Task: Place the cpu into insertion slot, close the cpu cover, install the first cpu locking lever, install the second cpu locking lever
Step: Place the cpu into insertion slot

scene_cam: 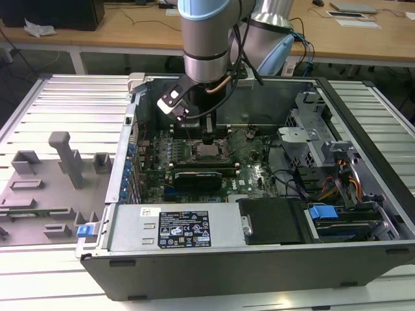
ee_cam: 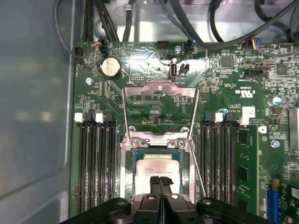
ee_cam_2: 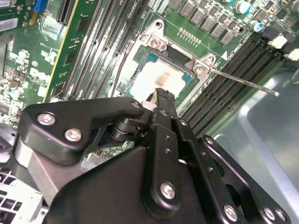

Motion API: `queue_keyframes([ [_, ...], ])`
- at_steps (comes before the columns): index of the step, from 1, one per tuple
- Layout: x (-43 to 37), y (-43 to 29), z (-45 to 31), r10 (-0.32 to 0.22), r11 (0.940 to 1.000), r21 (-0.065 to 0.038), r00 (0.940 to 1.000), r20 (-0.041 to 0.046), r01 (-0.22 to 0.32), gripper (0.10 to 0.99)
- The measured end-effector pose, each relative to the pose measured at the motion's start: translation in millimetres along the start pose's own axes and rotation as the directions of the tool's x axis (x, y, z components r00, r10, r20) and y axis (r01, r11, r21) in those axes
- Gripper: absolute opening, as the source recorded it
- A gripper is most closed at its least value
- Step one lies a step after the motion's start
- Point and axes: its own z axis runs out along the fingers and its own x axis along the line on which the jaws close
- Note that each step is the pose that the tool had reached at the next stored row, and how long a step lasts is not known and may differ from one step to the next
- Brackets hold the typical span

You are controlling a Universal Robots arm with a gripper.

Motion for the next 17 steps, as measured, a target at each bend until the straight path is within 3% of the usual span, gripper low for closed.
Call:
queue_keyframes([
  [5,0.6,1.4,-15.7,0.000,1.0000,0.000,1.0000,0.0010,0.000,0.106],
  [10,1.9,3.6,-39.3,0.000,1.0000,0.000,1.0000,0.0014,0.000,0.106],
  [13,2.0,3.7,-40.5,0.000,1.0000,0.000,1.0000,0.0012,0.000,0.106],
  [14,2.0,3.8,-40.5,0.000,1.0000,0.005,1.0000,0.0007,0.000,0.106],
  [15,1.9,4.1,-40.4,0.001,0.9998,0.019,1.0000,-0.0010,-0.001,0.106],
  [16,1.7,4.7,-40.3,0.002,0.9987,0.051,1.0000,-0.0044,-0.002,0.106],
  [17,1.7,4.8,-40.3,0.002,0.9982,0.060,1.0000,-0.0050,-0.002,0.106],
])
